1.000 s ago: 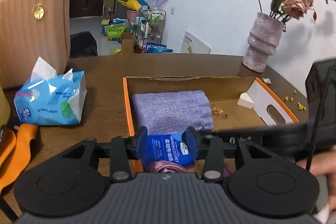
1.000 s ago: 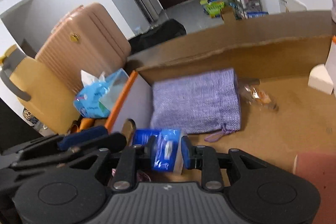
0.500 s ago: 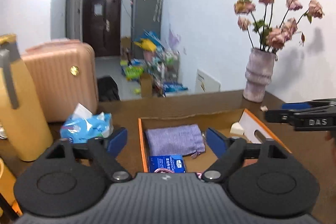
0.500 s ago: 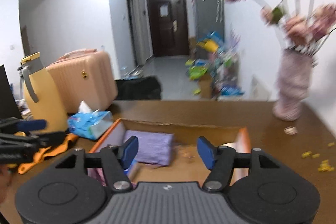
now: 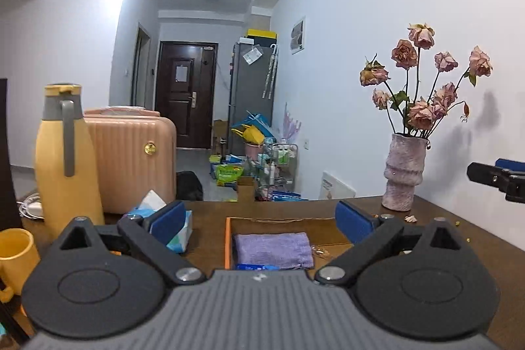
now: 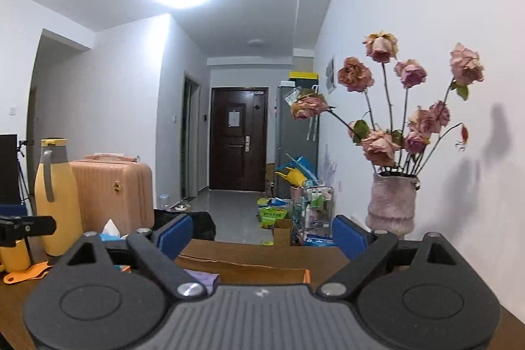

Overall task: Organize soft objects
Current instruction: 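Withdraw both tools from the box toward the remaining items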

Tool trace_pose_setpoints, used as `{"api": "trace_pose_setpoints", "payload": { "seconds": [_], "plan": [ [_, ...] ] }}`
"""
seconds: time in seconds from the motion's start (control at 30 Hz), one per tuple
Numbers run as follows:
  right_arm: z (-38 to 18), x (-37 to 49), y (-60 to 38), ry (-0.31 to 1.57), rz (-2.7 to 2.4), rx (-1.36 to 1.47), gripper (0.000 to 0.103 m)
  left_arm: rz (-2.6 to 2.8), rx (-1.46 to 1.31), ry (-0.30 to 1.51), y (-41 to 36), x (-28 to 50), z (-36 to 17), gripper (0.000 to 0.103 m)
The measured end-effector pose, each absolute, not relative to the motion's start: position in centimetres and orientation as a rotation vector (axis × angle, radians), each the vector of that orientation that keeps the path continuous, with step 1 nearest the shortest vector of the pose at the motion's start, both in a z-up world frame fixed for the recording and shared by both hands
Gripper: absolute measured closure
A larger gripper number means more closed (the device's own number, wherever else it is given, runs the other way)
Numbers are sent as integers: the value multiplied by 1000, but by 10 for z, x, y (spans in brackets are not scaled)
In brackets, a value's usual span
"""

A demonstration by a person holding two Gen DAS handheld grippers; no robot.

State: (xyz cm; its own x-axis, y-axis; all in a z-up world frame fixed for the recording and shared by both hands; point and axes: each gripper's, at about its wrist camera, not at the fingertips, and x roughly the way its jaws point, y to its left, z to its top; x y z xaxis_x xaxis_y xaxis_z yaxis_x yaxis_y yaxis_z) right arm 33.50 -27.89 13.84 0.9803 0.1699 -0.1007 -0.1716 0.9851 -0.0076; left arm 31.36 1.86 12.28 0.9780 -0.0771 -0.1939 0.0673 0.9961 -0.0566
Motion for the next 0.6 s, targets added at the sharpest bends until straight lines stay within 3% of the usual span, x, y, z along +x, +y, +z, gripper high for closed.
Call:
{"api": "trace_pose_setpoints", "payload": {
  "seconds": [0.6],
  "plan": [
    [99, 174, -274, 133, 260, 12, 7, -105, 4, 129, 13, 131, 94, 0]
  ]
}}
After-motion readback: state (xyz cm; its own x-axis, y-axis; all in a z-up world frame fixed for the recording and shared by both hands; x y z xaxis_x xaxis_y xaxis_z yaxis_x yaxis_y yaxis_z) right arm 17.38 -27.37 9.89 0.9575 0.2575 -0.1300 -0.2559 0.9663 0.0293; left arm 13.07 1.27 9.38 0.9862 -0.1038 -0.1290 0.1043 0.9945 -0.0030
